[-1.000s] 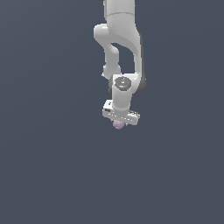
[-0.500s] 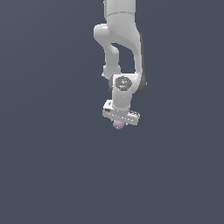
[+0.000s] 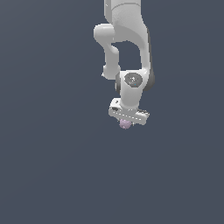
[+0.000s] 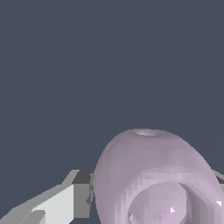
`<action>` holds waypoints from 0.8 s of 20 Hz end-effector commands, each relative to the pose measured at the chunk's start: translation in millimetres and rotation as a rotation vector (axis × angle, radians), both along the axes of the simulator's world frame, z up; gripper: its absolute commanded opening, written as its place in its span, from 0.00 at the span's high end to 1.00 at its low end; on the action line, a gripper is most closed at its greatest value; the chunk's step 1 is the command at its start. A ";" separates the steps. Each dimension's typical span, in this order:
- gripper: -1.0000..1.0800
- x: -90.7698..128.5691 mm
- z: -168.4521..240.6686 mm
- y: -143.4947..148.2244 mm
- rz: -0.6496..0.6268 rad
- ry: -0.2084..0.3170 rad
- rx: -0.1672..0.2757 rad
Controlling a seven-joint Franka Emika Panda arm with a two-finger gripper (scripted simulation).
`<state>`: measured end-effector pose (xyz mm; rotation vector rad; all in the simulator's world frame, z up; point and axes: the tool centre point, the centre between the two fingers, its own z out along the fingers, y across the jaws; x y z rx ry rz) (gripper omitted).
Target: Pick up the object and move it to a goal position.
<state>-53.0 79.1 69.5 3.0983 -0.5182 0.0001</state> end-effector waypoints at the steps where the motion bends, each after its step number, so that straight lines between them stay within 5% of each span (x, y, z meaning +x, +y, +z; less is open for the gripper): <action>1: 1.00 6.8 13.2 16.2 0.000 -0.001 0.000; 16: 1.00 46.2 79.7 98.4 0.000 0.000 0.000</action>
